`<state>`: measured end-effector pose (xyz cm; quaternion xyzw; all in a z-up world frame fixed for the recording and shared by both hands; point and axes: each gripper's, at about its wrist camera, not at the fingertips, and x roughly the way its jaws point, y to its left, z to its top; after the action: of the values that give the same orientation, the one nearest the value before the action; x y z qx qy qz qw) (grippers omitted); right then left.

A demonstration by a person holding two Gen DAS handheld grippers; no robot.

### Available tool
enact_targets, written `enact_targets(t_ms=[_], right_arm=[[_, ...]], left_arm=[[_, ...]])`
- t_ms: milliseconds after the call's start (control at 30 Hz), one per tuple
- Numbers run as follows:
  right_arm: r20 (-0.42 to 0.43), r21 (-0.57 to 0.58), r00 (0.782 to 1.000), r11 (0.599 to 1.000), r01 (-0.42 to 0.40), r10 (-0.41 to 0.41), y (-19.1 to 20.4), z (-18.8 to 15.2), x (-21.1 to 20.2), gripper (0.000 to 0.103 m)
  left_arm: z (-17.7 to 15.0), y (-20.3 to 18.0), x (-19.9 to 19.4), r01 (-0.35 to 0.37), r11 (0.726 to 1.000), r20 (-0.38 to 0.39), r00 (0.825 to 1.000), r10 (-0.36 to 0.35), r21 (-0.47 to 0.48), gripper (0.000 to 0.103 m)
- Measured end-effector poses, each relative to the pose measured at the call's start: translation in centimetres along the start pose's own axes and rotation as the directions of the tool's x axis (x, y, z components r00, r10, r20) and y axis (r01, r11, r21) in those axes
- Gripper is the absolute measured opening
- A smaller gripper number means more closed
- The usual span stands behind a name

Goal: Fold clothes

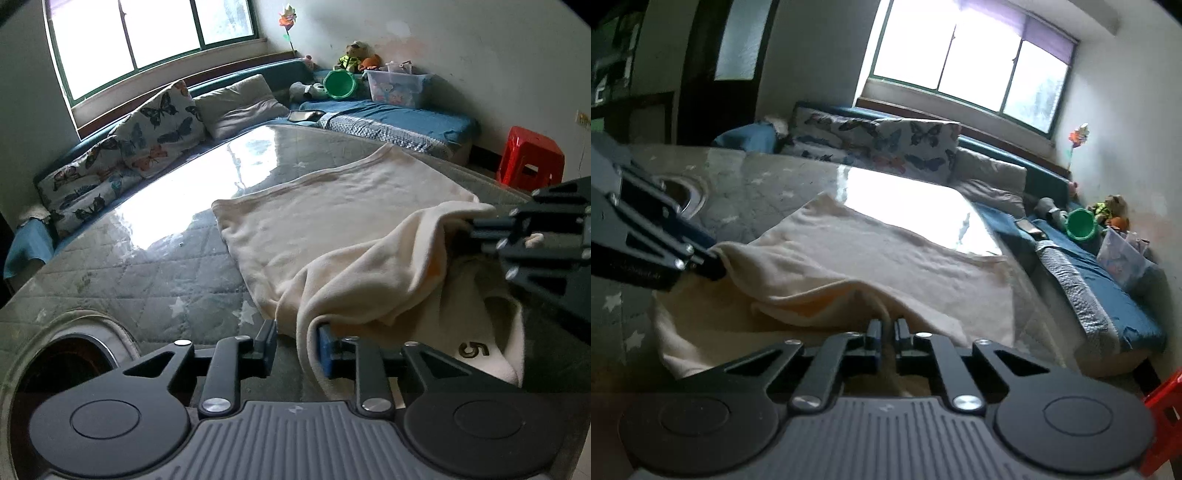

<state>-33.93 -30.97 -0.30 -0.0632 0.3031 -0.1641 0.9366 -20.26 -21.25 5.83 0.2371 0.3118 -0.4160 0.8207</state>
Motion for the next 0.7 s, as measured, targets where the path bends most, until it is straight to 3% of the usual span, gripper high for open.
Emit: enact_targets(t_ms=[67,200,367,467,700], right_arm=[[0.015,0.029,1.000,0.999,0.020,-0.020,-1.0,-0.1,-0.6,0.004],[0.012,0.114,0.996,0.990,0.084,-0.086,-3.7,-0.5,-1.6,0.004],[-0.049,0.261,0.988,0.953,0.156,-0.148,-7.0,-2.4,-1.7,0.004],[-0.090,0.290,0.977,0.934,0.209,-0.191,-8.3,-3.8,-1.7,0.004],[-0.121,0.285,0.984,0.946,0.157,-0.128,-8.2,-4.5,0.2,0.004]], left_arm=[[0.0,0.7,-0.1,0.001,1.000,0.002,1.000,-0.001,-0.027,0.011],[-0.1,2.1,-0.4,0.004,0.997,0.007,1.000,-0.003,-0.081,0.009],[-0.4,4.1,-0.8,0.003,0.988,0.009,1.000,-0.002,-0.152,0.009],[-1.0,5.5,-1.0,-0.014,0.983,-0.003,1.000,0.013,-0.184,0.009],[-2.4,6.7,-0.3,-0.067,0.980,-0.054,0.997,0.058,-0.186,0.009]])
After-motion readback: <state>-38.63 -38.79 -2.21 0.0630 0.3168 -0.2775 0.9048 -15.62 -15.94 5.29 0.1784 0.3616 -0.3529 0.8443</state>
